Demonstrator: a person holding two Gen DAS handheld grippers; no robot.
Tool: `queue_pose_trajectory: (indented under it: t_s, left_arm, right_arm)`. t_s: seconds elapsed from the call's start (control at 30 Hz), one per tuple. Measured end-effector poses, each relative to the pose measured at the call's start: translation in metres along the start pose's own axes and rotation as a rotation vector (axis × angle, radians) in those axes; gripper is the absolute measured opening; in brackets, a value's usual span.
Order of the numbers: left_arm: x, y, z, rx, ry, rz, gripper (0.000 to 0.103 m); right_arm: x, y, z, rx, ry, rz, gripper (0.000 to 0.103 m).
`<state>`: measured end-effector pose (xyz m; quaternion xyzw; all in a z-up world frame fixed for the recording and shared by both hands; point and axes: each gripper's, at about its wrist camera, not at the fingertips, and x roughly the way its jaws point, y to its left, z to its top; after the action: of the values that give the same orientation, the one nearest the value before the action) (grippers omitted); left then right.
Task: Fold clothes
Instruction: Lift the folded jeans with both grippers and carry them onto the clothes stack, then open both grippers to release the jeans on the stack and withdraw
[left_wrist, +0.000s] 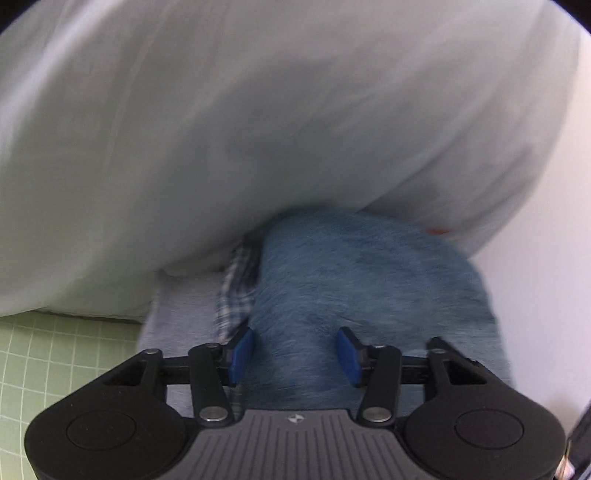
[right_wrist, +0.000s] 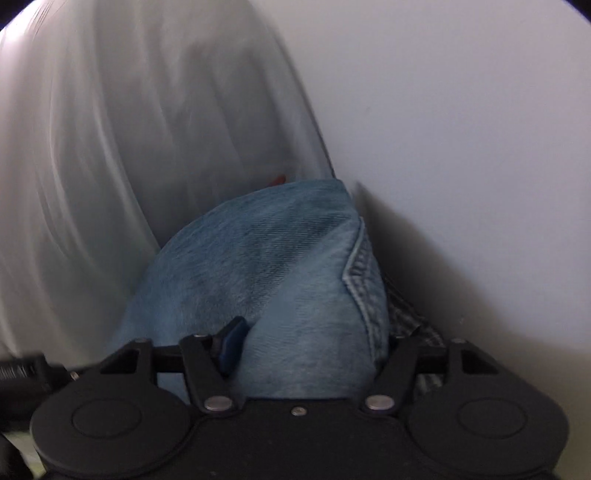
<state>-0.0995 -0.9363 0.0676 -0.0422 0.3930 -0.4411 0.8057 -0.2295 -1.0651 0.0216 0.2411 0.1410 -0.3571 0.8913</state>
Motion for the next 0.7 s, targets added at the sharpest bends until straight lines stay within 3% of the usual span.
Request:
queue_pose_trajectory:
  t_s: [0.13,0.3,0.47,0.57,0.7]
  left_arm:
    - [0.019,0.007,-0.005,0.012,-0.007,-0.028,0.072]
    - [0.013,0.006,-0.008,0.038,-0.023,-0.025,0.077]
    - [-0.025,-0.004,-0.021,0.195,-0.09,0.029,0.088]
    - [-0.052,-0.001,-0.026,0.195,-0.121,0.012,0.095]
    - [-0.104,-0.001,-0.051,0.209,-0.177,0.011,0.101]
  right_arm:
    - [0.014,0.004,-0.009,-0.111,-0.022,-0.018,0.08]
    - [0.011,-0.005,-0.01,-0.085,-0.009,-0.009,0.087]
    - [-0.022,0.019,-0.011,-0.16,-0.011,-0.022,0.087]
    - [-0.053,0.03,-0.012,-0.18,-0.05,-0.037,0.103]
    - [-0.105,0.045,-0.019,-0.187,-0.123,-0.047,0.103]
